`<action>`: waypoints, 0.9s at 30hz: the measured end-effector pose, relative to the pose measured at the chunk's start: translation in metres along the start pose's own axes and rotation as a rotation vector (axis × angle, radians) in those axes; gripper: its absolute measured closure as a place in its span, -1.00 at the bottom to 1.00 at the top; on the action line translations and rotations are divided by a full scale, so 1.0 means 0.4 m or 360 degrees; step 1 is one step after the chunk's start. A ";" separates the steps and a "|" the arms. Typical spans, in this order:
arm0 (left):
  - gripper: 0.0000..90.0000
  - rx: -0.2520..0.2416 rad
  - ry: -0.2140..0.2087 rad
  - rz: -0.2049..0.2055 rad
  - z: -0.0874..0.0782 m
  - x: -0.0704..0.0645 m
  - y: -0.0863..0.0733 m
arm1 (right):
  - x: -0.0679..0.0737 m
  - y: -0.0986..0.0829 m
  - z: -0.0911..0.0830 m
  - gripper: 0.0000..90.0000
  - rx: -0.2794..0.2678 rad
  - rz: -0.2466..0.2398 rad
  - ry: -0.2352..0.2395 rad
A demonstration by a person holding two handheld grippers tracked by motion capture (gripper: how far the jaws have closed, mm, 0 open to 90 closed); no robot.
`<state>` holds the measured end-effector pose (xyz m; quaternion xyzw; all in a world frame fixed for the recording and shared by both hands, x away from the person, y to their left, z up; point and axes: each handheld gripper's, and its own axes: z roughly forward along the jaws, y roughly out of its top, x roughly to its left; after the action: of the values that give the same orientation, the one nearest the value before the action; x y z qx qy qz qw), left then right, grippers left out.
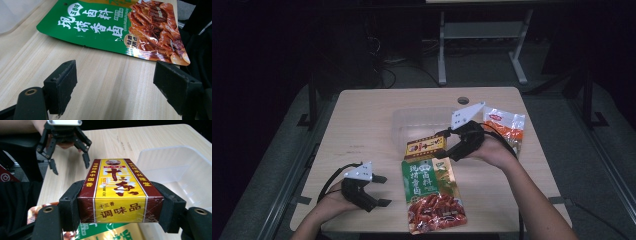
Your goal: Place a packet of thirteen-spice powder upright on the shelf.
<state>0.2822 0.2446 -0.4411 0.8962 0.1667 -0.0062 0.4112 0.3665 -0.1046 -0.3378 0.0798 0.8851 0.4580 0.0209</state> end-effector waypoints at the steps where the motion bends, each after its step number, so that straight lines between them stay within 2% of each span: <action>1: -0.60 0.0010 -0.0001 0.0007 0.001 -0.001 0.000 | -0.013 0.011 0.003 -0.29 0.0020 -0.0024 -0.0015; 5: -0.64 0.0003 0.0009 0.0013 0.002 -0.002 0.000 | -0.040 0.034 0.013 -0.29 0.0061 -0.0021 -0.0028; 6: -0.65 0.0019 0.0014 0.0032 0.000 0.000 0.000 | -0.048 0.040 0.016 -0.29 0.0072 -0.0036 -0.0035; 9: -0.66 0.0000 0.0012 0.0014 -0.003 0.000 0.000 | -0.074 0.057 0.028 -0.29 0.0105 -0.0078 -0.0051; 11: -0.66 -0.0001 0.0011 0.0015 -0.004 -0.001 0.000 | -0.087 0.069 0.037 -0.29 0.0114 -0.0061 -0.0061; 14: -0.66 -0.0002 0.0007 0.0005 -0.003 -0.002 -0.001 | -0.108 0.084 0.054 -0.29 0.0138 -0.0087 -0.0084; 24: -0.66 0.0013 -0.0007 0.0016 0.000 -0.001 -0.002 | -0.169 0.119 0.095 -0.29 0.0186 -0.0100 -0.0102; 27: -0.66 0.0007 -0.0006 0.0012 -0.001 -0.002 -0.003 | -0.183 0.126 0.111 -0.29 0.0225 -0.0109 -0.0117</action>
<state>0.2812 0.2453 -0.4416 0.8976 0.1626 -0.0067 0.4096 0.4499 -0.0517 -0.3251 0.0673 0.9161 0.3900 0.0633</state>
